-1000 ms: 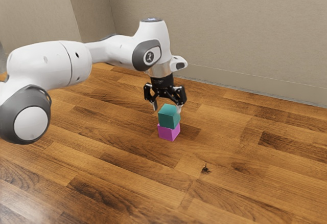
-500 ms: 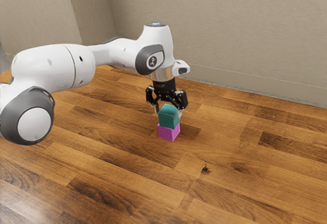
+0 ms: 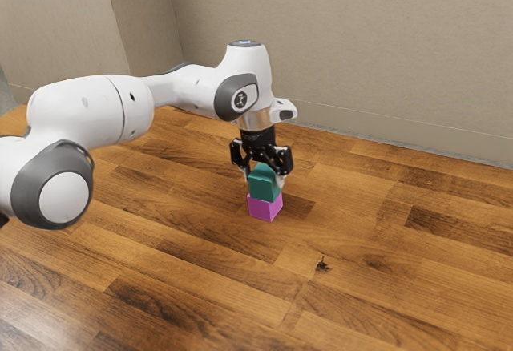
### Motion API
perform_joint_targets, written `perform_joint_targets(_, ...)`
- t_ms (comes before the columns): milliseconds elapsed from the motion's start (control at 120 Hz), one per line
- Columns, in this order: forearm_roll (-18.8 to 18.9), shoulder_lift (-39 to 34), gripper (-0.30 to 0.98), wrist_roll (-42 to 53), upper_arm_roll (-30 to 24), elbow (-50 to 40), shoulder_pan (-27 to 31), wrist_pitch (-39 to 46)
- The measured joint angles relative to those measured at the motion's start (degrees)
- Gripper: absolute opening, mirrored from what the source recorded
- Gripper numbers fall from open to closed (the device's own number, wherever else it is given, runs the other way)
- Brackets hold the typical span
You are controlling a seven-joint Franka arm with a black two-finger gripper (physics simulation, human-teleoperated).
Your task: Pick up the blue block with one arm, and put the blue block on the table with one arm
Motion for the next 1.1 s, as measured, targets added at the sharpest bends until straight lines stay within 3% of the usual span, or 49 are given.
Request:
perform_joint_targets(683,0.8,0.4,0.40,1.7,-0.3,0.4,0.3,0.4)
perform_joint_targets(858,2.1,0.3,0.37,1.4,-0.9,5.3,0.6,-2.6)
perform_joint_targets(983,5.1,0.6,0.36,0.3,-7.5,5.7,0.5,-3.7)
perform_joint_targets(1100,11.5,3.5,0.36,-1.8,-17.0,5.5,0.2,-2.7)
